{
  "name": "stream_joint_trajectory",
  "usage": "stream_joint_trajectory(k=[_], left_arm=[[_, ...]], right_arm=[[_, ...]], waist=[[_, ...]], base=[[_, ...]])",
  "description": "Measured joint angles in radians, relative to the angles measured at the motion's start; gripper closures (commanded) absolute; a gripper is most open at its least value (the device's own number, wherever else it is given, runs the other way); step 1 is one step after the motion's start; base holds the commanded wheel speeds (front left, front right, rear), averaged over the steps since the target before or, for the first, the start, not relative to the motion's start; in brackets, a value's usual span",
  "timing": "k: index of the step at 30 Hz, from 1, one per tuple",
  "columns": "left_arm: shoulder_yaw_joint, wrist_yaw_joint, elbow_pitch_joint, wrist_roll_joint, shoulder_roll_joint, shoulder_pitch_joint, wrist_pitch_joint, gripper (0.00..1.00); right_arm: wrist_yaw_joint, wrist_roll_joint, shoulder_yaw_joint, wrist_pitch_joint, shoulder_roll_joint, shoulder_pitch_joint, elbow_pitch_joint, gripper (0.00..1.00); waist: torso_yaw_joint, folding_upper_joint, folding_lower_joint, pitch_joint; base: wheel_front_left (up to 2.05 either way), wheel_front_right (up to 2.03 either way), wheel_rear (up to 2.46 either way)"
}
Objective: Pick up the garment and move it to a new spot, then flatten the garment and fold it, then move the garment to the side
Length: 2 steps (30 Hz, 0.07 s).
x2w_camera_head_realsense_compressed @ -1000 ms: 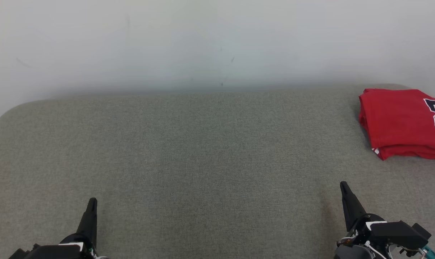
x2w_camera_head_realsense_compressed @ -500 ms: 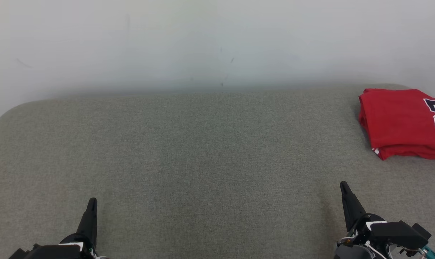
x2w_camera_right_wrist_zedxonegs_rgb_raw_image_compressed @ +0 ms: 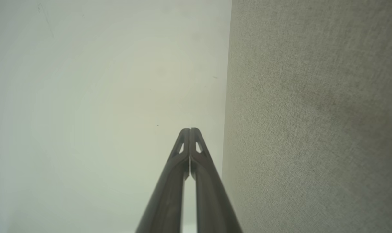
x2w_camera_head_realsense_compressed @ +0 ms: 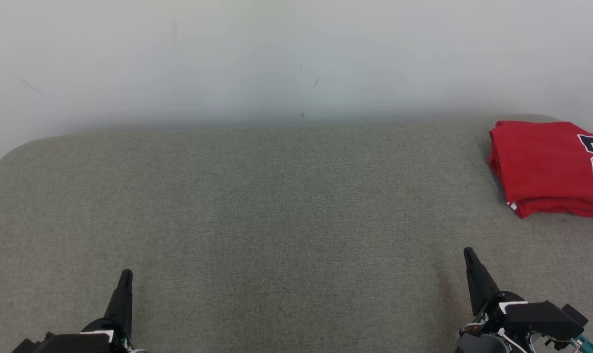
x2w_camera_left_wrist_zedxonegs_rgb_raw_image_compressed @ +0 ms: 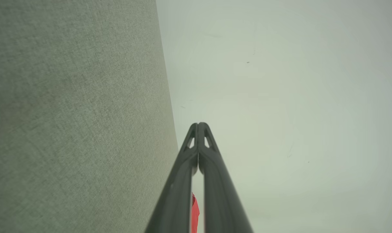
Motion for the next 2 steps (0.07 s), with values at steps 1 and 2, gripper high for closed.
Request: stream_joint_trajectory(k=[1,2], left_arm=[[0.0,0.0,0.0,0.0,0.0,0.0,0.0,1.0],[0.0,0.0,0.0,0.0,0.0,0.0,0.0,1.0]], right_arm=[[0.0,0.0,0.0,0.0,0.0,0.0,0.0,1.0],[0.0,0.0,0.0,0.0,0.0,0.0,0.0,1.0]], waist=[[0.0,0.0,0.0,0.0],[0.0,0.0,0.0,0.0]], base=[[0.0,0.0,0.0],[0.0,0.0,0.0]])
